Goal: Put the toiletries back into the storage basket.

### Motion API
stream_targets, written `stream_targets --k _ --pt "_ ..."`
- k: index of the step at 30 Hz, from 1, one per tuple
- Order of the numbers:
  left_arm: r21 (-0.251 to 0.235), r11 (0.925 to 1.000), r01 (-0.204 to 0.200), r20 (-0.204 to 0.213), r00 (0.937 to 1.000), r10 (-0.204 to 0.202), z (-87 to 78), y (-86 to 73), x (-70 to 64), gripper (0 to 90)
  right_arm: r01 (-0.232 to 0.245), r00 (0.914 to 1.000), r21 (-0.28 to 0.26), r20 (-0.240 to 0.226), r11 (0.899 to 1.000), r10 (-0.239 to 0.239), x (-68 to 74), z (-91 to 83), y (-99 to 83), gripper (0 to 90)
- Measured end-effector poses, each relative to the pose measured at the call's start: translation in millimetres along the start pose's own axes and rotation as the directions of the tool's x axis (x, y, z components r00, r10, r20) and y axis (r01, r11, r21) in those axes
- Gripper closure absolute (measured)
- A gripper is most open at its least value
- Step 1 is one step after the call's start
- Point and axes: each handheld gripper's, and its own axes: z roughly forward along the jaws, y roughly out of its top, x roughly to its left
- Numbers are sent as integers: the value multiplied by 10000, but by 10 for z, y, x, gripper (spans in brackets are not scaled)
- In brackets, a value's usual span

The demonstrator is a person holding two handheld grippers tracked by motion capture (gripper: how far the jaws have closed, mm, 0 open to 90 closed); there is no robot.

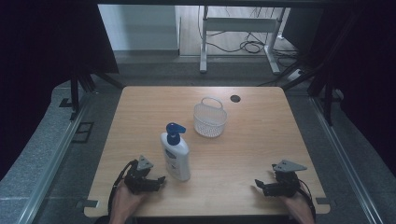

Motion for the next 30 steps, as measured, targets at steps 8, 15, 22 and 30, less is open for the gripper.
stream_targets --k 8,15,22,30 --pt "25 10000 46 -139 9999 -46 23 -21 33 162 264 9995 -94 -162 9996 -266 83 -17 60 22" --pt "-167 9999 -2 -98 10000 1 37 -45 46 133 361 9988 -238 -335 9991 -369 144 -40 112 8" --pt "-478 9988 -53 -46 10000 51 43 -86 50 117 703 9963 -245 -481 9972 -714 246 -35 178 0" --pt "-529 9986 -62 -28 10000 61 44 -92 53 116 1025 9927 -216 -612 9945 -1037 320 -33 241 0"
